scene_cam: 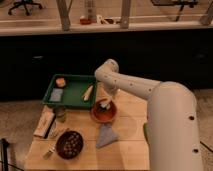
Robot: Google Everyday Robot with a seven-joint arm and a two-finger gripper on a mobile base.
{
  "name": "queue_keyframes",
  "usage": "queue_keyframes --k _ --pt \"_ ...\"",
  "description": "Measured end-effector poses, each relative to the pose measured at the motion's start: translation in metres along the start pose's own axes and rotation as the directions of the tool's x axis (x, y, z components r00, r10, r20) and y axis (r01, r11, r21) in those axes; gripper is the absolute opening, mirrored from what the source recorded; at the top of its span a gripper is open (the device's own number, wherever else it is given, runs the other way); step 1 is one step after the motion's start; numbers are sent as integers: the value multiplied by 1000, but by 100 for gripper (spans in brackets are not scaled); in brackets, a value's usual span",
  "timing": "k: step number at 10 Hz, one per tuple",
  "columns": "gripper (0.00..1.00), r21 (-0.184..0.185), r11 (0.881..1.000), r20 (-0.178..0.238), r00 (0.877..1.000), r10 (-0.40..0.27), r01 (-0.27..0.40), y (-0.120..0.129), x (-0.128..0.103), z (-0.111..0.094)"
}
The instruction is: Wipe red bowl with brush
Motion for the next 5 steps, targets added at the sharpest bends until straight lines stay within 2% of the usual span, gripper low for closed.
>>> queue_keyframes --k 3,5 --pt "0 -7 999 24 998 -53 53 17 -30 2" --pt "0 -16 998 34 998 -55 55 32 -39 5"
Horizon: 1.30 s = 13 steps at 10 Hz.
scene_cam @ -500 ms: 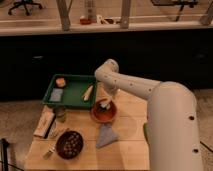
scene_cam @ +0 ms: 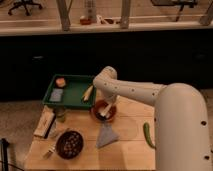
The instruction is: Wipe red bowl with brush
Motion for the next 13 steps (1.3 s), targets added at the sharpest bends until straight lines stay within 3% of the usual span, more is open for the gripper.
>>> queue_keyframes --k 4,5,8,13 --pt "0 -13 997 -16 997 80 -80 45 28 -3" --pt "0 4 995 -27 995 98 -98 45 34 -12" --pt "0 26 992 -55 991 122 -121 41 48 -28" --pt "0 -7 993 -81 990 118 -119 4 74 -19"
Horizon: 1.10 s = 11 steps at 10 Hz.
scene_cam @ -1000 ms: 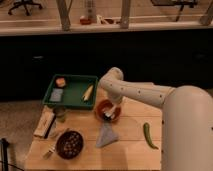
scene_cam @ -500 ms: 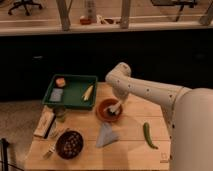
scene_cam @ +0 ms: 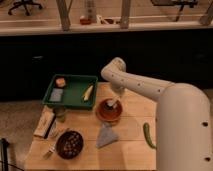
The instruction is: Wipe red bowl with brush
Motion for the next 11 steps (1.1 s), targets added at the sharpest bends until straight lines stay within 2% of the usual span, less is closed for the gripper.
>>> queue_keyframes --k 2,4,7,9,11 --pt "0 -10 999 0 999 -32 32 -11 -8 4" --pt "0 -14 995 10 995 -97 97 -25 -34 7" --pt "0 -29 989 28 989 -146 147 -10 -62 15" --pt "0 -30 992 28 992 -120 121 6 -58 17" --pt "0 -22 998 12 998 -55 56 33 -40 8"
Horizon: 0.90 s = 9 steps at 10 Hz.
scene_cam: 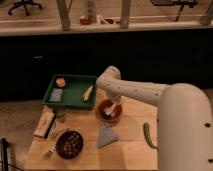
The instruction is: Wipe red bowl with brush
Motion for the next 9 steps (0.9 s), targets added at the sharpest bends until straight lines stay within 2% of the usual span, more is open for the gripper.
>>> queue_keyframes --k 2,4,7,9 --pt "0 25 998 -20 998 66 -65 21 19 -16" --pt "0 31 994 -33 994 104 -103 28 33 -20" --pt "0 22 992 -48 991 121 -120 6 56 -14" --pt "0 14 995 -51 993 104 -103 -12 57 -12"
